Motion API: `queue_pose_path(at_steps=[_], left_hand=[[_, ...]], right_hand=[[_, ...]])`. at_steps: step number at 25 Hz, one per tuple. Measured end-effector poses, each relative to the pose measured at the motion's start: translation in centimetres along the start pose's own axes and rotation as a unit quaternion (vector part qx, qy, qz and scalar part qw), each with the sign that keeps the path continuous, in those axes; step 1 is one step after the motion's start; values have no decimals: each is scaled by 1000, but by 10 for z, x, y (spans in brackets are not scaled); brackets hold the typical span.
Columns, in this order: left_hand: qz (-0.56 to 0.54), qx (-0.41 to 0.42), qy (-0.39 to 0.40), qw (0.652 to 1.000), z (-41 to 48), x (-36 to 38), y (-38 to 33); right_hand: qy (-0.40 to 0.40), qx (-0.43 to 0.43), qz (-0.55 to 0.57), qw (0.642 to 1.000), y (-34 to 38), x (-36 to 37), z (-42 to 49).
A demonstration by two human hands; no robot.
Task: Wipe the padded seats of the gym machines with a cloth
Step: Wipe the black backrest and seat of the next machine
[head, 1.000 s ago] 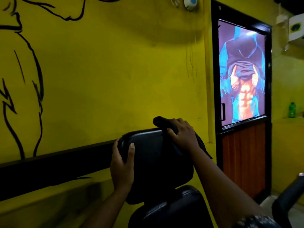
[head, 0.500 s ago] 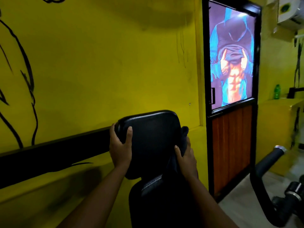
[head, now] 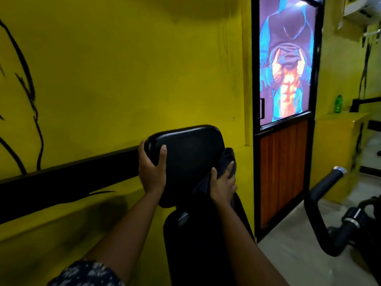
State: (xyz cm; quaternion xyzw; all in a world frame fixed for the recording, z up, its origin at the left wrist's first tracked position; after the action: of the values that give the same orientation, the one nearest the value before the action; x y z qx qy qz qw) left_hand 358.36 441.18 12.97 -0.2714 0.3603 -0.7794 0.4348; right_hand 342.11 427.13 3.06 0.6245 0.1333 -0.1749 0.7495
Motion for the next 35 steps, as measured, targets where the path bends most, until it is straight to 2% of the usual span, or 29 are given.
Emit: queue_pose_path(at_steps=[5,8,10,12,15,17,20,23,25,29,33,35], left_hand=[[-80,-103,139,982,-7,-8,5],[-103,-134,142,975,-20,-23,7],[-111,-150,126,974,-30,-30,12],[-118,-169,102,973,-36,-40,19],[-134,-182,72,971,-33,-55,25],[-144,-184,60,970,-25,-61,25],[-165,-165,34,972,-13,-66,22],[-153,-158,36,975,-8,-62,27],[-148,-155,40,976,-11,-62,31],[-147,-139,57,978,-12,-63,31],[-181,-142,83,970,-14,-31,22],[-177,-132,69,973,-14,-14,20]], right_hand=[[-2,-25,-20,999,25,19,-73],[22,-67,-32,997,38,33,-114],[49,-126,-56,989,40,42,-135],[48,-243,-56,967,45,36,-155],[-47,-367,-39,928,71,7,-142],[-104,-409,-81,903,117,-3,-117],[-126,-445,-173,869,161,12,-99],[-162,-506,-214,820,129,40,-117],[-179,-547,-200,793,97,48,-126],[-174,-545,-117,812,87,37,-115],[-141,-472,-66,868,129,21,-78],[-141,-436,-43,888,138,11,-50]])
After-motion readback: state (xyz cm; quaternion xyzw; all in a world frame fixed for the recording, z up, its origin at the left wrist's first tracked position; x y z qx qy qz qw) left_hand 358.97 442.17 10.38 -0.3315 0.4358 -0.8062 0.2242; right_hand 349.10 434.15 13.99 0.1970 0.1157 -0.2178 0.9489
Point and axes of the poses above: each hand's wrist, its own z-axis towards the middle knuckle, its own x-axis out of the palm, y = z × x, the point moved 7 cm from there along z, towards the middle knuckle, and after that the axes turned 9 degrees about -z, right-handed, at the moved point
